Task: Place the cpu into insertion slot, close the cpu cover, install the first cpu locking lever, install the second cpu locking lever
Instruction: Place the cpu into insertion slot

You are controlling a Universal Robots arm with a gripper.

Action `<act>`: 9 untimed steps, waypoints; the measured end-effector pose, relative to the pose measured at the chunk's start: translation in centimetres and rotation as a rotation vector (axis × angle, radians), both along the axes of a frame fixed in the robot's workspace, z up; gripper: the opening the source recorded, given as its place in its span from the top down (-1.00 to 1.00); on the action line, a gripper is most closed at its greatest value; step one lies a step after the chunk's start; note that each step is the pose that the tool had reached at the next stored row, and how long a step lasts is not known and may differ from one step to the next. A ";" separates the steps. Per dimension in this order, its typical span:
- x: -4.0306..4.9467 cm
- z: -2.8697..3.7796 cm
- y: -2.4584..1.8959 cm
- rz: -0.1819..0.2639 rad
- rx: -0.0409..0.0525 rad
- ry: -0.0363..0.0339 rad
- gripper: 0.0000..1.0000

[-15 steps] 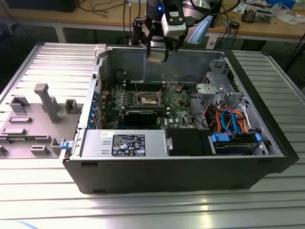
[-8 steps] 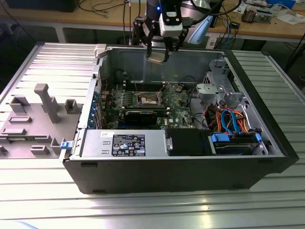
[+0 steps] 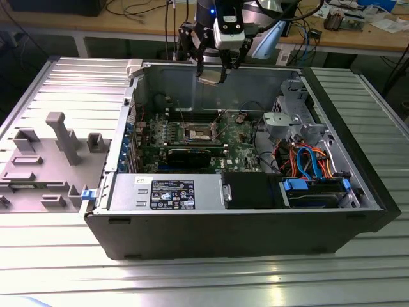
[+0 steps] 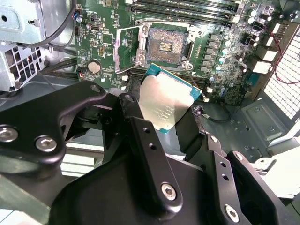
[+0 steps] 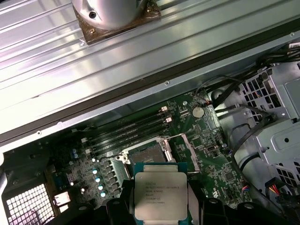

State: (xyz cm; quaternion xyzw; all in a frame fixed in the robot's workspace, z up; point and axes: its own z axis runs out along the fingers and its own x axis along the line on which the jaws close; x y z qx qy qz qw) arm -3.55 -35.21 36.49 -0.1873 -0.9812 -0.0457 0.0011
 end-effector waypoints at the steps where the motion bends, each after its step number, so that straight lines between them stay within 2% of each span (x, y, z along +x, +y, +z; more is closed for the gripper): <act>1: 0.00 0.00 0.00 0.000 0.0001 -0.0001 -0.08; 9: 0.00 0.00 0.00 -0.012 0.0001 0.0000 -0.08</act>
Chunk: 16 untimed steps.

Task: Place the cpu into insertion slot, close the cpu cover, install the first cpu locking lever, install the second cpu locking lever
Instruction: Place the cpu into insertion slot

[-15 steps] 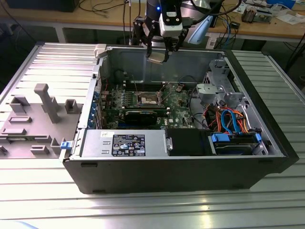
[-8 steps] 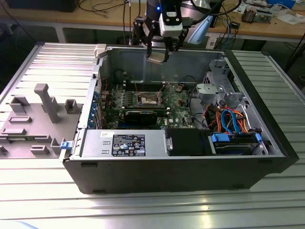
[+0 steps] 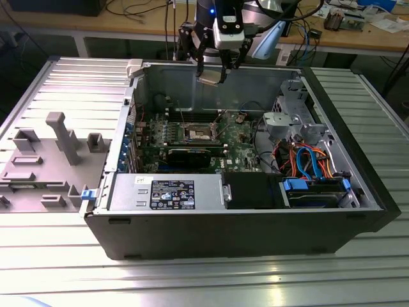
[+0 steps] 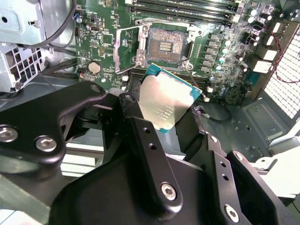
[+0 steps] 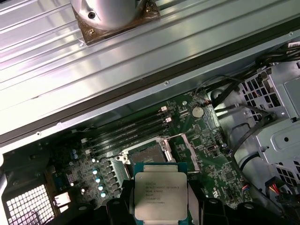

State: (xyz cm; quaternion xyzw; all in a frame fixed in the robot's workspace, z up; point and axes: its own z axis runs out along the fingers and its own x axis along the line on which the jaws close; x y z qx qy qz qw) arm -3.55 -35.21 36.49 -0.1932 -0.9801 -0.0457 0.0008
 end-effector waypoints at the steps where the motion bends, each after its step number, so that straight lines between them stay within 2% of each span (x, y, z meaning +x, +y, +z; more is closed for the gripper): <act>1: 0.00 0.00 0.00 -0.008 -0.0001 0.0000 -0.08; 11: 0.00 -0.02 0.00 -0.098 -0.0002 0.0001 -0.08; 16: 0.00 -0.02 0.00 -0.100 -0.0001 0.0000 -0.08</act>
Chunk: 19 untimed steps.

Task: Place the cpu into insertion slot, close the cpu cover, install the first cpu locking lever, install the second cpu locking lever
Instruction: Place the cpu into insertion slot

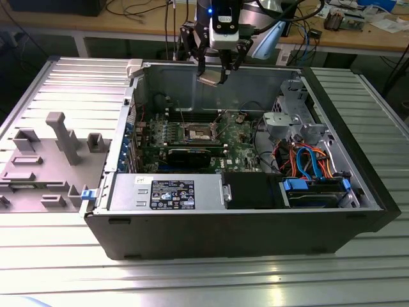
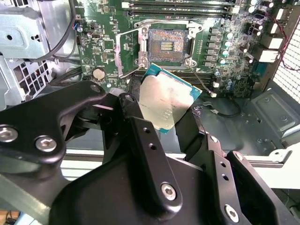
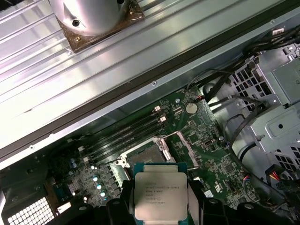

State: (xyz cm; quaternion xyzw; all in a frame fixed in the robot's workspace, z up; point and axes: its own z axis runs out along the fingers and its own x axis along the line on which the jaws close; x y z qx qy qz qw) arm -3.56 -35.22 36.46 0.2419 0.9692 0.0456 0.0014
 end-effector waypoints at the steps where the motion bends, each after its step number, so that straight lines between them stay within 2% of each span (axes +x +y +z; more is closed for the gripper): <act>1: 0.00 0.00 0.00 0.000 0.0000 0.0000 -0.08; 5: 0.00 0.00 0.00 -0.001 0.0000 0.0000 -0.08; 14: 0.00 0.00 0.00 -0.037 0.0000 0.0000 -0.08; 19: 0.00 0.00 0.00 -0.038 0.0000 0.0000 -0.08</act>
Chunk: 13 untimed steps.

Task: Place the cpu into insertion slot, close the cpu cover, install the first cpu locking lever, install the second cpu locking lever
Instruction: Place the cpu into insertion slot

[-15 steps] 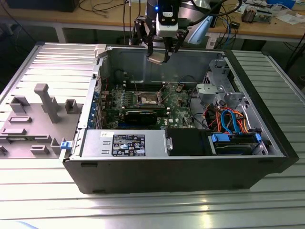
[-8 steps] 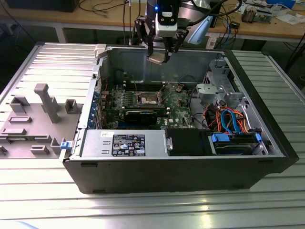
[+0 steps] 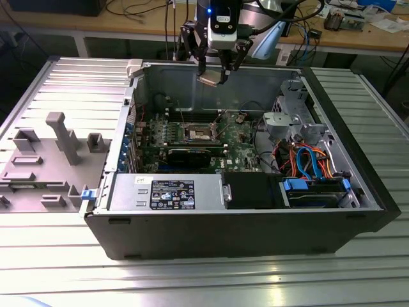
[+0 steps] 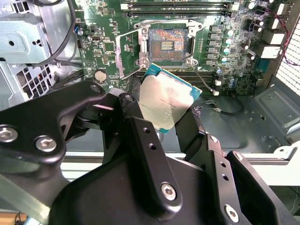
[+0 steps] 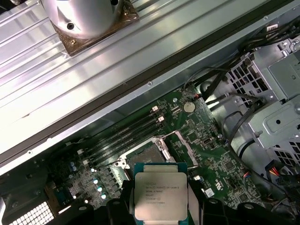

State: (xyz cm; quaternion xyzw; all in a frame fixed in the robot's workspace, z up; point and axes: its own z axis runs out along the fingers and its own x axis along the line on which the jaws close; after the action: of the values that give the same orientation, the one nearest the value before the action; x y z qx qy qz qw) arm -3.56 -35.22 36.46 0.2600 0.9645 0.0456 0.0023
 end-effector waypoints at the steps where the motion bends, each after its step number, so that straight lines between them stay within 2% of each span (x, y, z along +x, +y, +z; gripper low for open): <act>1: 0.00 0.00 0.00 0.000 0.0000 0.0000 -0.08; 13: 0.00 0.00 0.00 -0.019 0.0000 0.0001 -0.08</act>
State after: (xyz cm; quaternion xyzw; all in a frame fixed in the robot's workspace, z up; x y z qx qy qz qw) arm -3.56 -35.22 36.47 0.2692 0.9620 0.0455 0.0027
